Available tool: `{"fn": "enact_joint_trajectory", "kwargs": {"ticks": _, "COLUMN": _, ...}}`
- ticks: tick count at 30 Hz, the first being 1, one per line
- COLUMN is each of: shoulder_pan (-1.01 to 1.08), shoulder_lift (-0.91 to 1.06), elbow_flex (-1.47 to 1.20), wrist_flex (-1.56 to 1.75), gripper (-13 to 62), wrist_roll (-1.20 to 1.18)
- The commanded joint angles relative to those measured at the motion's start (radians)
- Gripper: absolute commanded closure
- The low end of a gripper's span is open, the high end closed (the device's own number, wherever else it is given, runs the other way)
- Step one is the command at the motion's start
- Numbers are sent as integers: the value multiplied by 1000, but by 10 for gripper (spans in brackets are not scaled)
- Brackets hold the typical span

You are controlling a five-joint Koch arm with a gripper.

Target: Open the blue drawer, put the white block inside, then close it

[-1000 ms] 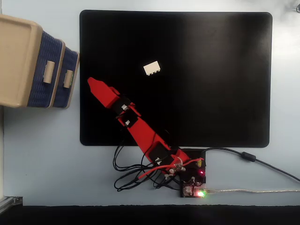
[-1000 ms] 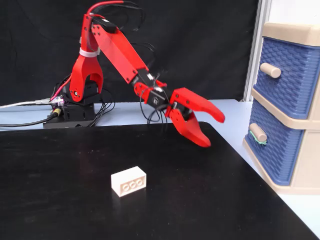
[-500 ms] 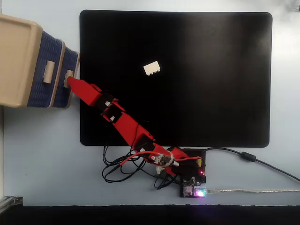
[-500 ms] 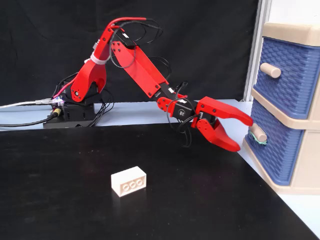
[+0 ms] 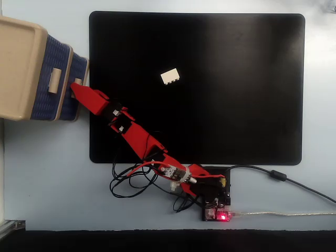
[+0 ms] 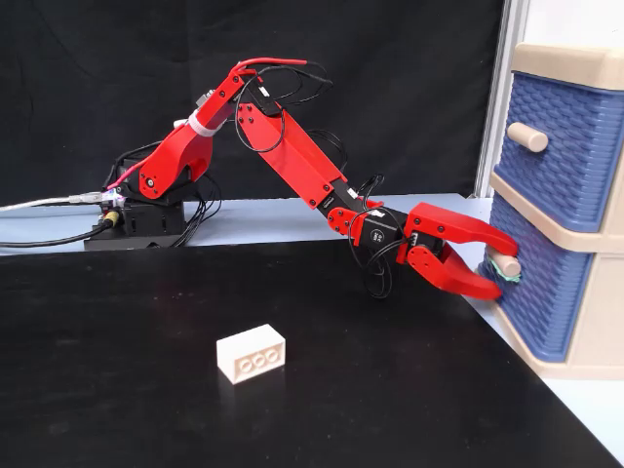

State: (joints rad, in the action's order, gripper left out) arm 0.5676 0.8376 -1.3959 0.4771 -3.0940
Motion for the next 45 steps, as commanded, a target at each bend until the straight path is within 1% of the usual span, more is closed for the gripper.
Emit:
{"fn": "enact_joint_trajectory", "kwargs": {"ticks": 1, "shoulder_pan": 0, "shoulder_lift": 29, "elbow_flex": 43, "wrist_flex": -52, "gripper": 538, "wrist_roll": -3}}
{"fn": "enact_joint_trajectory", "kwargs": {"ticks": 2, "shoulder_pan": 0, "shoulder_lift": 35, "elbow_flex": 41, "wrist_flex": -92, "gripper": 575, "wrist_roll": -3}}
{"fn": "enact_joint_trajectory", "kwargs": {"ticks": 5, "shoulder_pan": 3, "shoulder_lift": 78, "elbow_flex": 28, "wrist_flex": -196, "gripper": 577, "wrist_roll": -6}}
{"fn": "enact_joint_trajectory", "kwargs": {"ticks": 7, "shoulder_pan": 6, "shoulder_lift": 140, "elbow_flex": -40, "wrist_flex": -242, "gripper": 577, "wrist_roll": -9}}
{"fn": "enact_joint_trajectory", "kwargs": {"ticks": 15, "shoulder_pan": 51, "shoulder_lift": 591, "elbow_flex": -657, "wrist_flex": -249, "gripper": 577, "wrist_roll": -14}}
{"fn": "enact_joint_trajectory", "kwargs": {"ticks": 17, "shoulder_pan": 57, "shoulder_lift": 650, "elbow_flex": -732, "wrist_flex": -249, "gripper": 576, "wrist_roll": -14}}
{"fn": "enact_joint_trajectory", "kwargs": {"ticks": 19, "shoulder_pan": 58, "shoulder_lift": 666, "elbow_flex": -758, "wrist_flex": -249, "gripper": 566, "wrist_roll": -14}}
{"fn": "enact_joint_trajectory", "kwargs": {"ticks": 20, "shoulder_pan": 63, "shoulder_lift": 666, "elbow_flex": -762, "wrist_flex": -252, "gripper": 516, "wrist_roll": -14}}
{"fn": "enact_joint_trajectory", "kwargs": {"ticks": 23, "shoulder_pan": 91, "shoulder_lift": 680, "elbow_flex": -753, "wrist_flex": -255, "gripper": 200, "wrist_roll": -11}}
{"fn": "enact_joint_trajectory", "kwargs": {"ticks": 24, "shoulder_pan": 104, "shoulder_lift": 693, "elbow_flex": -753, "wrist_flex": -258, "gripper": 157, "wrist_roll": -11}}
{"fn": "enact_joint_trajectory", "kwargs": {"ticks": 27, "shoulder_pan": 175, "shoulder_lift": 810, "elbow_flex": -765, "wrist_flex": -339, "gripper": 153, "wrist_roll": -14}}
{"fn": "enact_joint_trajectory", "kwargs": {"ticks": 29, "shoulder_pan": 222, "shoulder_lift": 882, "elbow_flex": -753, "wrist_flex": -531, "gripper": 154, "wrist_roll": -14}}
{"fn": "enact_joint_trajectory", "kwargs": {"ticks": 30, "shoulder_pan": 244, "shoulder_lift": 917, "elbow_flex": -733, "wrist_flex": -652, "gripper": 155, "wrist_roll": -15}}
{"fn": "enact_joint_trajectory", "kwargs": {"ticks": 32, "shoulder_pan": 293, "shoulder_lift": 976, "elbow_flex": -606, "wrist_flex": -950, "gripper": 155, "wrist_roll": -15}}
{"fn": "enact_joint_trajectory", "kwargs": {"ticks": 35, "shoulder_pan": 387, "shoulder_lift": 953, "elbow_flex": -339, "wrist_flex": -1370, "gripper": 155, "wrist_roll": -15}}
{"fn": "enact_joint_trajectory", "kwargs": {"ticks": 37, "shoulder_pan": 457, "shoulder_lift": 821, "elbow_flex": -118, "wrist_flex": -1611, "gripper": 155, "wrist_roll": -14}}
{"fn": "enact_joint_trajectory", "kwargs": {"ticks": 39, "shoulder_pan": 517, "shoulder_lift": 681, "elbow_flex": 107, "wrist_flex": -1784, "gripper": 155, "wrist_roll": -11}}
{"fn": "enact_joint_trajectory", "kwargs": {"ticks": 43, "shoulder_pan": 612, "shoulder_lift": 385, "elbow_flex": 494, "wrist_flex": -2005, "gripper": 156, "wrist_roll": -2}}
{"fn": "enact_joint_trajectory", "kwargs": {"ticks": 45, "shoulder_pan": 650, "shoulder_lift": 276, "elbow_flex": 621, "wrist_flex": -2057, "gripper": 156, "wrist_roll": 17}}
